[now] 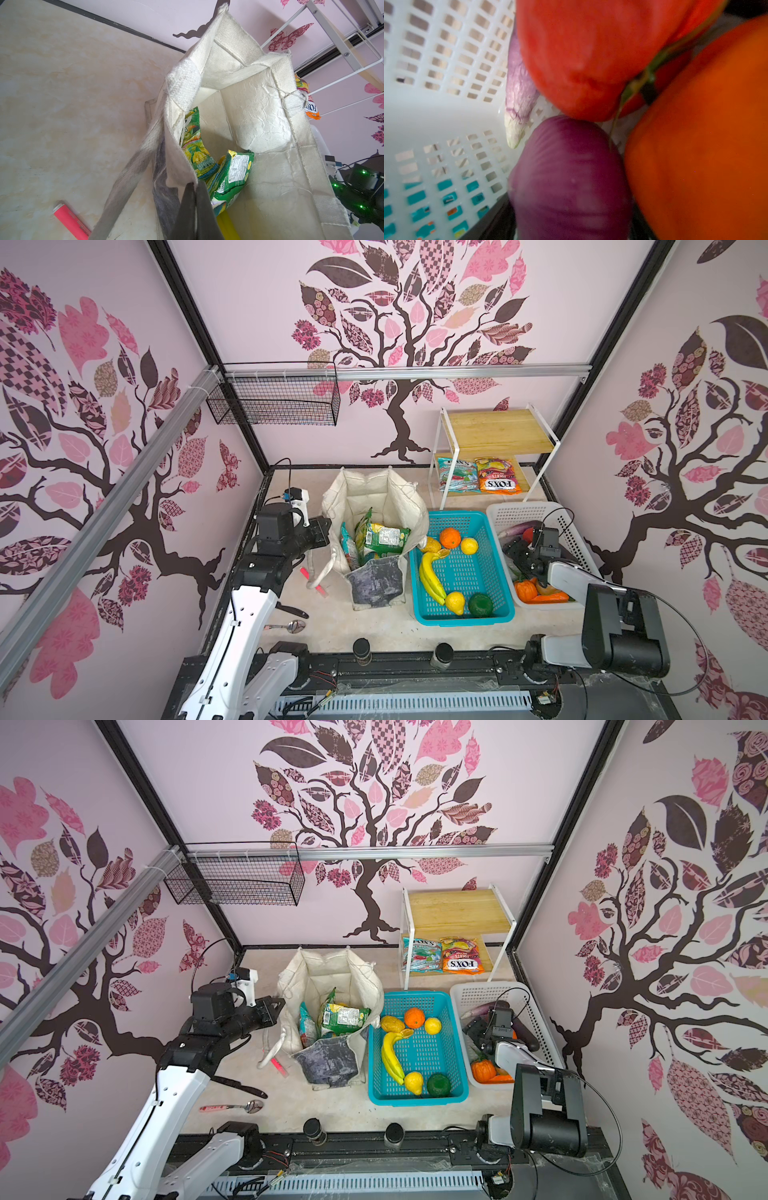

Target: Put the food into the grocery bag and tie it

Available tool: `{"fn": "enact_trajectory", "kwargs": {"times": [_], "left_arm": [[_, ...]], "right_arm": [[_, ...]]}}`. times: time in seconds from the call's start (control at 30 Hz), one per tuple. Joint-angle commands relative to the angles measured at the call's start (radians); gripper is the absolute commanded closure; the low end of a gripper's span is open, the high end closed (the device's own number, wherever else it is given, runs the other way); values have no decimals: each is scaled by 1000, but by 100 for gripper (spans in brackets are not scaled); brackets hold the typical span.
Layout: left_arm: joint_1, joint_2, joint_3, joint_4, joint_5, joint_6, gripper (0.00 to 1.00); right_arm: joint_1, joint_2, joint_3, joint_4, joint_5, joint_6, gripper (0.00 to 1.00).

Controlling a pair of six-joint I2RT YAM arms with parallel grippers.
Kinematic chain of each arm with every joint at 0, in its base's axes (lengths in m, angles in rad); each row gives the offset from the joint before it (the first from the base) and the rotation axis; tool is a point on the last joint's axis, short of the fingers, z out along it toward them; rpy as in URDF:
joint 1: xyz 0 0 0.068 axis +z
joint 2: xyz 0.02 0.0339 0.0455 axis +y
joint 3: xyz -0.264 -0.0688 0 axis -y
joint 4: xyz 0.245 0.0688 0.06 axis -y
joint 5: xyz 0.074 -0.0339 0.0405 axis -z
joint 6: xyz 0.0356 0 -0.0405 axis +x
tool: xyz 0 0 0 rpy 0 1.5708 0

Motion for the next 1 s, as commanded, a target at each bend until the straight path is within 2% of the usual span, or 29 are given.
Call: {"fn": "enact_trajectory", "kwargs": {"times": [0.0, 0.23, 0.43, 0.5, 0.67, 0.97], "left_arm": [[1, -6, -20, 16, 4, 14, 100], [2, -10, -18, 16, 4, 15, 100], [1, -10, -18, 14, 2, 15, 100], [2, -9, -18, 14, 4, 17, 100], [2, -10, -17, 14, 4, 17, 100], [1, -10, -17, 13, 1, 19, 100]], "right_arm": [[4, -8, 15, 12, -53, -5, 34], [4, -128, 27, -31, -65, -11, 38], [4, -159, 30, -58, -51, -26, 43], [4, -146, 28, -54, -37, -35, 40], [4, -83, 73, -117, 22, -92, 24], [4, -42, 92, -102, 48, -162, 22]]}}
